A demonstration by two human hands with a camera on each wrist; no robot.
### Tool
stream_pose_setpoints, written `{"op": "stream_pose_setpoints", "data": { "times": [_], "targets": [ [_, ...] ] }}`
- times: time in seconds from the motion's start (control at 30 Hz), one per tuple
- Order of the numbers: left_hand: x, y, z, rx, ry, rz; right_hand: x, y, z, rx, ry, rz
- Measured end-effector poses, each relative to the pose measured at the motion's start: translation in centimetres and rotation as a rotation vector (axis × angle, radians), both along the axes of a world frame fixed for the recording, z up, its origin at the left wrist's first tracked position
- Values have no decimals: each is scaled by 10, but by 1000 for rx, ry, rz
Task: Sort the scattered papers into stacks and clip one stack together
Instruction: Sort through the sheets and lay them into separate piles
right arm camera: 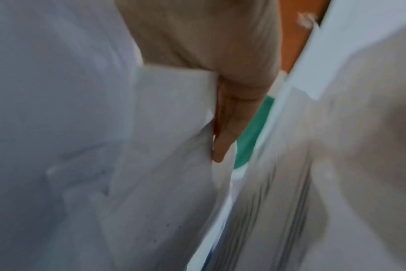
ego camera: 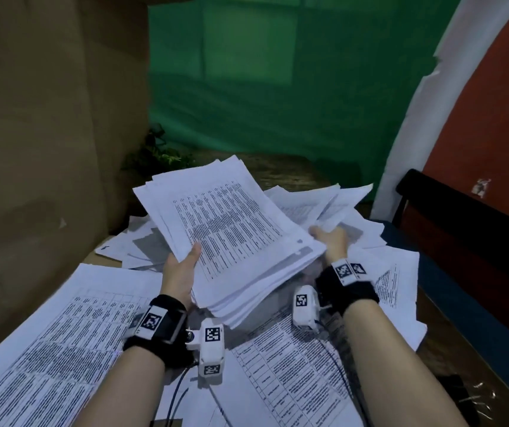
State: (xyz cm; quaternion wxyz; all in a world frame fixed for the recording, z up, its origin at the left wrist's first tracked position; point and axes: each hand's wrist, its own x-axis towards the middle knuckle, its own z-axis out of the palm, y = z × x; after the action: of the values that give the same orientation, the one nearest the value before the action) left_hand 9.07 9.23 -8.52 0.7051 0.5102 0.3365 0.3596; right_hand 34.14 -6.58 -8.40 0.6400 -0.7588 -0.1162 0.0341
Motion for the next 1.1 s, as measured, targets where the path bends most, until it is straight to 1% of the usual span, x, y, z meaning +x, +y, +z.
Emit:
{"op": "stream_pose_setpoints", "data": {
  "times": [0.03,0.07,0.1,0.13,0.17,0.3,0.4,0.5,0.57,0.67,0.73,0.77,0.83,0.93,1.03,1.1],
  "targets": [
    [1,0,-1,25,17,-12,-22,-20,30,-13,-39,-55],
    [2,-1,-1,48,35,-40,-28,-40,46,13,-76,-127],
    [3,-2,-2,83,51,-71,-23,-53,52,86,-111,-171],
    [5,-2,-2,120,77,-100,-18,-71,55,90,-156,-228],
    [5,-4,-1,159,109,-128,-11,-84,58,138,-179,-290],
    [8,-1,-7,258,295,-218,-4,-115,68,237,-224,-366],
    [8,2,-13,265,386,-177,5,-120,52,244,-162,-334],
    [7,8,-16,267,392,-119,6,-123,38,245,-95,-369],
    [8,10,-17,289,434,-138,0,-125,38,240,-120,-414],
    [11,5,-15,335,490,-186,-1,-132,41,313,-187,-478],
    [12,3,-13,360,492,-198,2,-133,38,315,-147,-426],
    [13,2,-12,371,488,-195,4,-132,36,288,-100,-394],
    [13,2,-11,379,468,-180,10,-131,28,295,-42,-373],
    [13,5,-13,318,403,-144,13,-126,23,356,-14,-349],
    [12,8,-16,275,358,-137,8,-118,22,315,-12,-203],
    [13,7,-15,269,325,-131,1,-116,23,334,0,-161]
  ]
}}
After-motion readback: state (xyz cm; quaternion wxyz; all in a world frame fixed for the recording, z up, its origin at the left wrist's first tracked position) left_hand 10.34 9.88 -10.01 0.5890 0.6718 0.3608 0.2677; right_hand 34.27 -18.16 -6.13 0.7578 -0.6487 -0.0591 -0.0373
